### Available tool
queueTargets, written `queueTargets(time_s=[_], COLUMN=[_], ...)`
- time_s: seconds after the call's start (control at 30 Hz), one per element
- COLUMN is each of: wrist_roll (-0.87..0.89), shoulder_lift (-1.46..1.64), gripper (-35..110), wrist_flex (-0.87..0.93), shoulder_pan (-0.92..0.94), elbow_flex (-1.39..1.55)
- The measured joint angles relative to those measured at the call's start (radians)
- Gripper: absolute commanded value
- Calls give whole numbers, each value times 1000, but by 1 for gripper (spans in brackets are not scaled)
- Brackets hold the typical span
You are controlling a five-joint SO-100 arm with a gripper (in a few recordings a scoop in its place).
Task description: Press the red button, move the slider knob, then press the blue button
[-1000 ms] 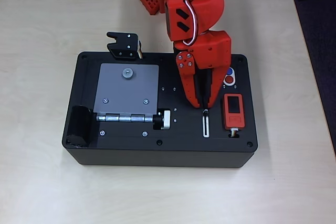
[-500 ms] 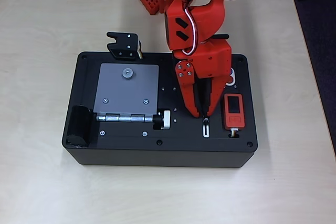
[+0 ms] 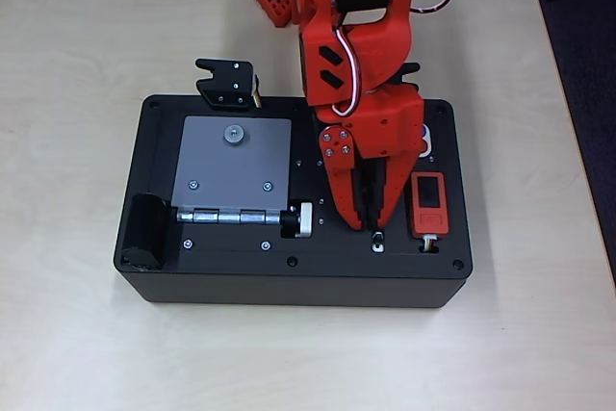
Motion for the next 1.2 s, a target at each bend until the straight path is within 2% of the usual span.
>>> queueTargets(time_s=[0.57,0.93,1.03,1.2], wrist_roll=[0,-20,-20,-14], shoulder_lift=[-61,-35,-11,12], gripper=[1,1,6,37], wrist_flex=[52,210,267,380], shoulder_pan=[18,12,3,-31], elbow_flex=[-98,-158,-181,-262])
